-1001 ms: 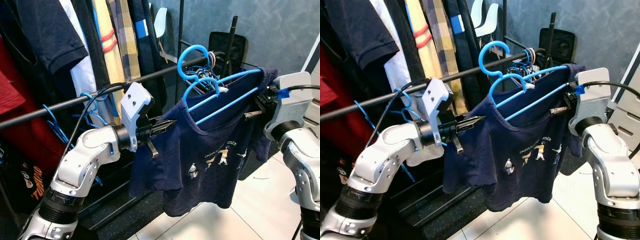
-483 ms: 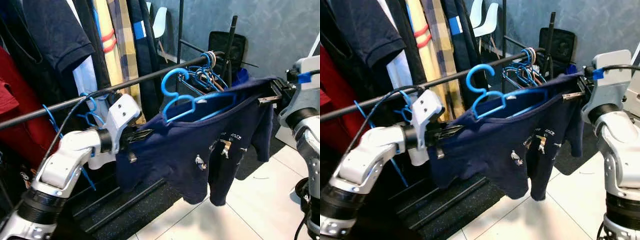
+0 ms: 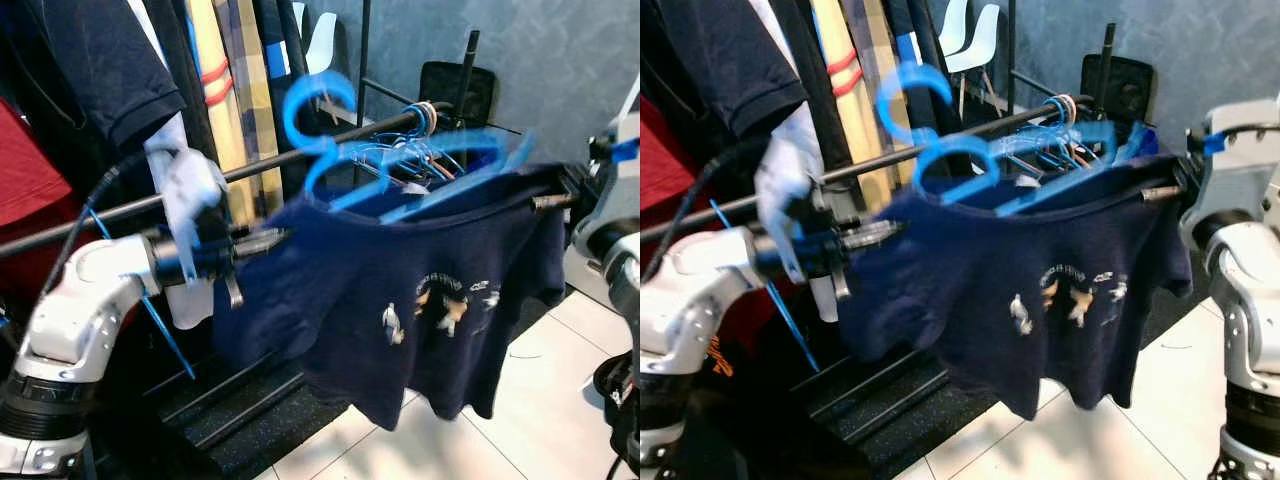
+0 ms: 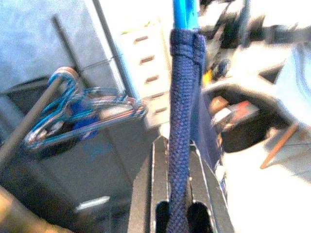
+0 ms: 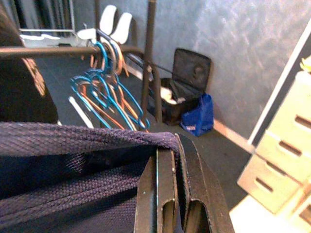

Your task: Hang hanger

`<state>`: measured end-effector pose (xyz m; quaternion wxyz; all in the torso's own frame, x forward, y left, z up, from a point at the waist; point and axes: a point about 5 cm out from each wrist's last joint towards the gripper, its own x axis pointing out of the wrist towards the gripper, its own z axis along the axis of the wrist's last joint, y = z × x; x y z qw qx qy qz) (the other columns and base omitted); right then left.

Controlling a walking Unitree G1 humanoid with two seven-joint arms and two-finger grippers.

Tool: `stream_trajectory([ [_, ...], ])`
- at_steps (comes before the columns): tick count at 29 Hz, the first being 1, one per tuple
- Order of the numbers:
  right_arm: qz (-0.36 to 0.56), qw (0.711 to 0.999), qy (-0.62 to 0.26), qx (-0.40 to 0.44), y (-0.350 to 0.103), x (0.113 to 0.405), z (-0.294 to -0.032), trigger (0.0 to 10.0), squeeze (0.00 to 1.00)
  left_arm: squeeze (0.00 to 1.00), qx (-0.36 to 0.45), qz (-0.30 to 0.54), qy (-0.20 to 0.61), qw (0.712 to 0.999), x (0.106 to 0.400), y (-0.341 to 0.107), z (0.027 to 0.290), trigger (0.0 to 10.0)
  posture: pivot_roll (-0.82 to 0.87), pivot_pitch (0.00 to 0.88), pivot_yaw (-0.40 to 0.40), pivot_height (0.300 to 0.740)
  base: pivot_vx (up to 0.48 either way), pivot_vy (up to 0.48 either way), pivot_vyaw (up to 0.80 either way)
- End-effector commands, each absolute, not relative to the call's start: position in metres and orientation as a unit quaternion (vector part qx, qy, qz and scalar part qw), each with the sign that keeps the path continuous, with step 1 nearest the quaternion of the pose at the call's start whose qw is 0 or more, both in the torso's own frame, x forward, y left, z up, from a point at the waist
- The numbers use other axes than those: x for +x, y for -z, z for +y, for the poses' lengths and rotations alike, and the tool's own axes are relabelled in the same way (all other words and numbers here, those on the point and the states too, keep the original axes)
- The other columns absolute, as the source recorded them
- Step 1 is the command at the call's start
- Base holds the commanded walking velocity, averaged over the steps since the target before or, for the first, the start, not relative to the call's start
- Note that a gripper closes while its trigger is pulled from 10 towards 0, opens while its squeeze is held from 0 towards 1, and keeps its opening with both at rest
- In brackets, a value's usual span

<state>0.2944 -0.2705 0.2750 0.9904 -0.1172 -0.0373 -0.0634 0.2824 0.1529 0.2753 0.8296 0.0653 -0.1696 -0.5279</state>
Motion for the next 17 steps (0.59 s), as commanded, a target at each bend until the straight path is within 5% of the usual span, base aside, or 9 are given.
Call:
stream_trajectory([
  [1, -0.020, 0.989, 0.098, -0.105, -0.269, 0.292, -0.281, 0.0, 0.00, 0.00, 0.019, -0.191, 0.565, 0.803, 0.270, -0.283, 0.156, 10.0, -0.16, 0.000, 0.063, 0.740, 0.000, 0.000, 0.00],
  [4, -0.017, 0.992, 0.078, -0.093, -0.266, 0.293, -0.276, 0.0, 0.00, 0.00, -0.002, -0.192, 0.582, 0.790, 0.265, -0.282, 0.156, 10.0, -0.16, 0.000, 0.064, 0.740, 0.000, 0.000, 0.00],
  [5, -0.031, 0.996, 0.039, -0.080, -0.268, 0.294, -0.265, 10.0, 0.00, 0.00, 0.001, -0.186, 0.576, 0.796, 0.268, -0.278, 0.154, 10.0, -0.16, 0.000, 0.065, 0.740, 0.000, 0.000, 0.00],
  [7, -0.048, 0.997, -0.006, -0.065, -0.272, 0.295, -0.252, 10.0, 0.00, 0.00, 0.008, -0.179, 0.567, 0.804, 0.272, -0.274, 0.152, 10.0, -0.16, 0.000, 0.065, 0.740, 0.000, 0.000, 0.00],
  [8, -0.052, 0.996, -0.037, -0.058, -0.272, 0.294, -0.244, 10.0, 0.23, 0.00, 0.016, -0.173, 0.564, 0.807, 0.274, -0.272, 0.150, 10.0, -0.16, 0.000, 0.066, 0.740, 0.000, 0.000, 0.00],
  [11, -0.052, 0.996, -0.037, -0.058, -0.272, 0.294, -0.244, 10.0, 0.23, 0.00, 0.016, -0.173, 0.564, 0.807, 0.274, -0.272, 0.150, 10.0, -0.16, 0.000, 0.066, 0.740, 0.000, 0.000, 0.00],
  [12, -0.047, 0.988, -0.134, -0.061, -0.268, 0.287, -0.225, 10.0, 0.94, 0.00, 0.064, -0.146, 0.554, 0.817, 0.280, -0.263, 0.147, 10.0, -0.16, 0.000, 0.067, 0.740, 0.000, 0.000, 0.00],
  [13, -0.047, 0.988, -0.134, -0.061, -0.268, 0.287, -0.225, 10.0, 0.94, 0.00, 0.064, -0.146, 0.554, 0.817, 0.280, -0.263, 0.147, 10.0, -0.16, 0.000, 0.067, 0.740, 0.000, 0.000, 0.00],
  [17, 0.006, 0.929, -0.361, -0.074, -0.251, 0.248, -0.211, 10.0, 0.97, 0.00, 0.214, -0.082, 0.519, 0.824, 0.299, -0.255, 0.145, 10.0, -0.15, 0.000, 0.065, 0.740, 0.000, 0.000, 0.00],
])
